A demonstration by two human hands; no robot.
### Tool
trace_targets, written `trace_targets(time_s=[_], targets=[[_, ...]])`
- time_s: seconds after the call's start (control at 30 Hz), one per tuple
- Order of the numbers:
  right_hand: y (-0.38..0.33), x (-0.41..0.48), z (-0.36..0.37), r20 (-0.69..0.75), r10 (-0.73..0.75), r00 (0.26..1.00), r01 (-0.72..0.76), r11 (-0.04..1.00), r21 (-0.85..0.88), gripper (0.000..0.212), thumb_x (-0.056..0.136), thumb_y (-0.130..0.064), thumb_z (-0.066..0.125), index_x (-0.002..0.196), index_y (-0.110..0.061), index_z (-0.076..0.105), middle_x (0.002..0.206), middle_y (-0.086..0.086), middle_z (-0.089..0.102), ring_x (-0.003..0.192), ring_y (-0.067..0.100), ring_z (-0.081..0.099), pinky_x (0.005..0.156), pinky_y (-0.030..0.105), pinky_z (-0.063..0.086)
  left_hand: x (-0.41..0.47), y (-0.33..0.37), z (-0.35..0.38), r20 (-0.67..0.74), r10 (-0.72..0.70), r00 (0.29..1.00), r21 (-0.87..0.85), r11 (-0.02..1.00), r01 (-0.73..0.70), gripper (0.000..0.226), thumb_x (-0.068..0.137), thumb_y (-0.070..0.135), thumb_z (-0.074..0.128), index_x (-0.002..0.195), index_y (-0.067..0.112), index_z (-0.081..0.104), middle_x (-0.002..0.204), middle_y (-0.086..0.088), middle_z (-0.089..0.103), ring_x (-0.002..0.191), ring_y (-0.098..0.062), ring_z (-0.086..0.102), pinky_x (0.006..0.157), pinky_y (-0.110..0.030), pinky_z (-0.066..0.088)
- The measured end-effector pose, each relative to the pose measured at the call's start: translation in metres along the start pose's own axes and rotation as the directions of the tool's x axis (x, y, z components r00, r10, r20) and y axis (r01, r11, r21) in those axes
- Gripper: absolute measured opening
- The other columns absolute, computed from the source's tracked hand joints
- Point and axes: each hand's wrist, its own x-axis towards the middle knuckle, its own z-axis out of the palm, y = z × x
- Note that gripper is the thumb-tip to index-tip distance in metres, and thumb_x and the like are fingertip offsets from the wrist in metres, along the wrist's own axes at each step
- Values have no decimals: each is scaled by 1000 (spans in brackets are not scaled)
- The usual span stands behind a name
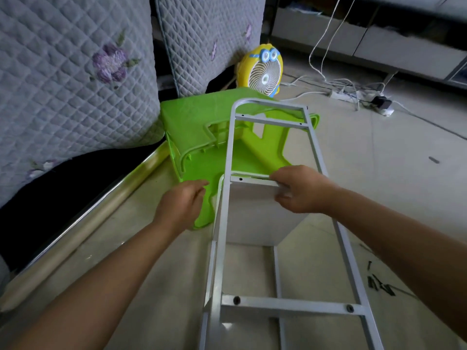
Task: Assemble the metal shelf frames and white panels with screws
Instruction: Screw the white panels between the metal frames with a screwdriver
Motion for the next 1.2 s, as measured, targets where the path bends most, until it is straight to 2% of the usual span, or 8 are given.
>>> trace_targets(time_s=[0.1, 0.2, 0.3, 0.4, 0.67, 0.93, 1.07, 1.2], targets=[[25, -23, -4, -82, -33, 996, 16, 978, -208, 16, 62, -22, 61, 67, -7, 61, 68, 10, 62, 73, 33, 63, 64, 35, 46, 6, 32, -18, -226, 327, 917, 99, 945, -313, 36, 84, 23, 44, 94, 1, 70, 86, -15, 68, 85, -25, 57, 72, -31, 44], [41, -36, -5, -203, -75, 976, 49, 990, -129, 43, 62, -46, 51, 79, -11, 70, 83, 9, 68, 84, 35, 64, 72, 41, 46, 21, 69, -22, -83, 558, 826, 221, 818, -531, 37, 78, 30, 48, 88, 2, 71, 80, -11, 67, 81, -23, 55, 70, -30, 46], [48, -46, -6, -248, 31, 968, 19, 981, 195, 63, 72, -50, 46, 109, -1, 64, 111, 17, 60, 103, 32, 58, 89, 35, 41, 38, 105, -25, 365, 382, 849, 422, 745, -516, 43, 86, 41, 50, 113, 11, 63, 106, -6, 63, 102, -26, 57, 83, -34, 50], [61, -60, -2, -295, 146, 944, -22, 923, 385, 46, 83, -30, 54, 121, -3, 55, 124, 11, 52, 110, 25, 54, 84, 24, 46, 44, 137, -16, 530, 139, 836, 529, 716, -455, 40, 92, 40, 49, 124, 18, 53, 122, 0, 53, 117, -21, 48, 89, -34, 45], [149, -119, 34, 43, 294, 955, -289, 885, 366, 29, 94, -14, 46, 120, -6, 57, 117, 8, 62, 105, 22, 57, 81, 17, 37, 37, 214, 34, 365, 62, 929, 430, 873, -228, 36, 92, 16, 41, 126, 16, 52, 120, -10, 55, 110, -30, 52, 84, -37, 46], [248, -229, 134, 423, 579, 697, -643, 766, 9, 19, 93, -18, 43, 98, -12, 60, 116, 13, 60, 97, 21, 53, 75, 25, 36, 28, 244, 110, 107, -271, 957, 729, 676, 109, 60, 94, 12, 40, 146, 2, 11, 137, -19, 41, 124, -33, 41, 99, -40, 33], [250, -242, 172, 403, 618, 675, -680, 733, 13, 28, 89, -19, 46, 61, -19, 43, 108, 16, 62, 93, 24, 56, 67, 23, 32, 24, 242, 112, 73, -244, 967, 767, 633, 102, 55, 95, 6, 34, 145, 1, 12, 137, -20, 39, 124, -33, 35, 98, -41, 32], [244, -227, 197, 269, 700, 662, -744, 657, 121, 13, 90, -17, 45, 78, -13, 50, 105, 17, 62, 101, 29, 56, 73, 29, 39, 21, 241, 111, 77, -254, 964, 759, 642, 108, 57, 94, 7, 36, 146, 3, 12, 135, -19, 41, 123, -34, 34, 95, -40, 33]])
